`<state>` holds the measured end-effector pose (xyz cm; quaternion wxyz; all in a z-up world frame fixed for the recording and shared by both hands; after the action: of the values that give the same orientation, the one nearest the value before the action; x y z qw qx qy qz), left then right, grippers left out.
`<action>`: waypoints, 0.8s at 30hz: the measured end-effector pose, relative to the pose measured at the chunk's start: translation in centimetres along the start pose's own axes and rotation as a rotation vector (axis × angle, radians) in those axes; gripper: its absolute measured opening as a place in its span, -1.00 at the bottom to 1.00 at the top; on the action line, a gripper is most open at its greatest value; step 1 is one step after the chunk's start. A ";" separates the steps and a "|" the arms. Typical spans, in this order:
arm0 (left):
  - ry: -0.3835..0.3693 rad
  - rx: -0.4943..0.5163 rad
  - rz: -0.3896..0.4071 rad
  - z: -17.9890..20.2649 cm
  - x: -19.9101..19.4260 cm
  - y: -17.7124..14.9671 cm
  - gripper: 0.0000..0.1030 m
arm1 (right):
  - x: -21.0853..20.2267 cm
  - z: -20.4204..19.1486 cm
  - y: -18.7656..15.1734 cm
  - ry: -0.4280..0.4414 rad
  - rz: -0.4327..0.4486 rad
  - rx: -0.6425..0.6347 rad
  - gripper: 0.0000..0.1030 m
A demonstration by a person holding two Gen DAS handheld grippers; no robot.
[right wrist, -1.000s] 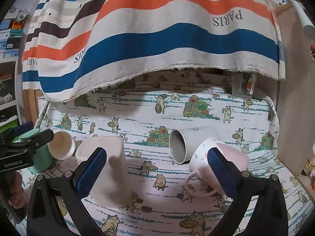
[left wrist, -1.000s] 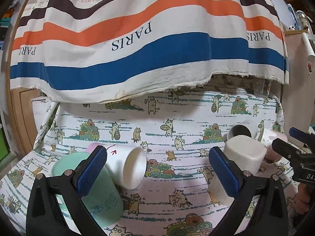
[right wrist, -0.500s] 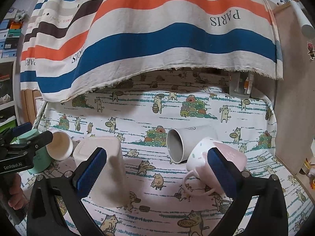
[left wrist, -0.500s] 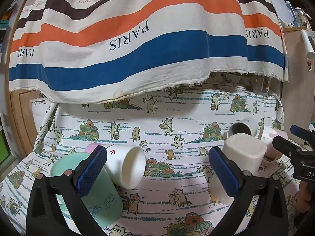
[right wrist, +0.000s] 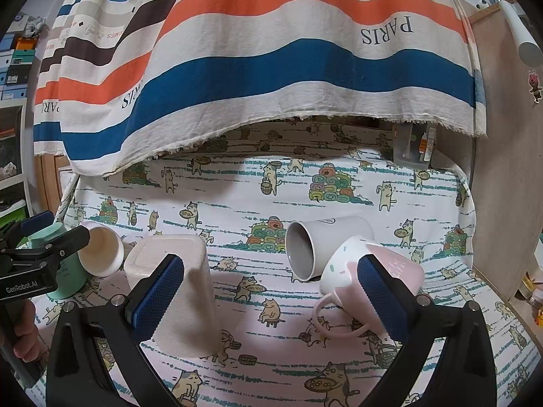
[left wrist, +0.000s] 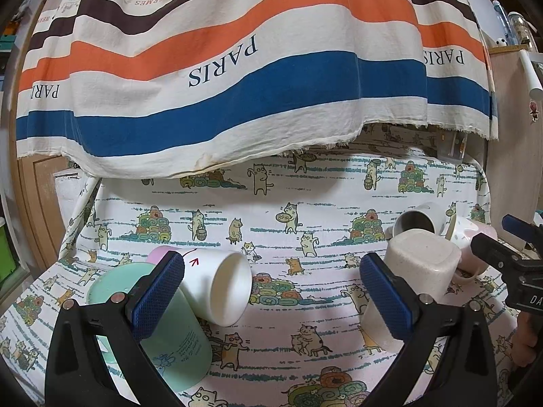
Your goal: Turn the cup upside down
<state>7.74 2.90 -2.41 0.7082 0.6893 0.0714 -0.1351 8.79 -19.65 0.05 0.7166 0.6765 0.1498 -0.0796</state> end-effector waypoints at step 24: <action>0.002 0.002 -0.003 -0.2 0.0 -0.2 0.99 | 0.1 0.0 0.0 0.002 -0.001 -0.001 0.99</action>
<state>7.72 3.09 -2.58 0.7071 0.6902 0.0731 -0.1356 8.84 -19.68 0.02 0.7169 0.6761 0.1506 -0.0792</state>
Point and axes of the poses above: each gripper's, at about its wrist camera, not at the fingertips, and x roughly the way its jaws point, z to its right, y to its top, the point moved 8 cm from there along x, roughly the way its jaws point, and after that the axes turned 6 degrees about -y, right-handed, at the moved point
